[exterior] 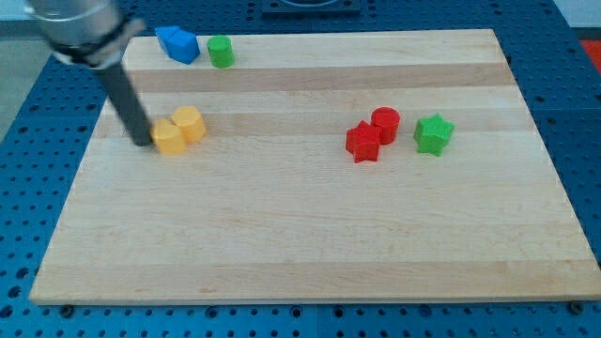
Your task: Push the yellow blocks towards the red star
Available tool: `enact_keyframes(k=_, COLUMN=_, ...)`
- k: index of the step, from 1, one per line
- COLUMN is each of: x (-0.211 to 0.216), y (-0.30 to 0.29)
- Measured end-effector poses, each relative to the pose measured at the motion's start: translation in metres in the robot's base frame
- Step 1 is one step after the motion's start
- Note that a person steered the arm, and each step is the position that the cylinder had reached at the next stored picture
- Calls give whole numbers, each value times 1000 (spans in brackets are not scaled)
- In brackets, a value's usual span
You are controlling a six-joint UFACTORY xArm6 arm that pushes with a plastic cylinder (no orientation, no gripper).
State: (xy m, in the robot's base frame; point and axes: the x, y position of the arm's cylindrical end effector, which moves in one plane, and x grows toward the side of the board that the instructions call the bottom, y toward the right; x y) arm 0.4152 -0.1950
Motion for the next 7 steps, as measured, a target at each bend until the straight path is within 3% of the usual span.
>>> enact_keyframes(k=1, x=1, y=80)
enact_keyframes(k=2, x=43, y=84)
enact_keyframes(k=3, x=51, y=51)
enact_keyframes(k=5, x=65, y=201)
enact_keyframes(k=6, x=62, y=213)
enact_keyframes(k=7, x=106, y=86)
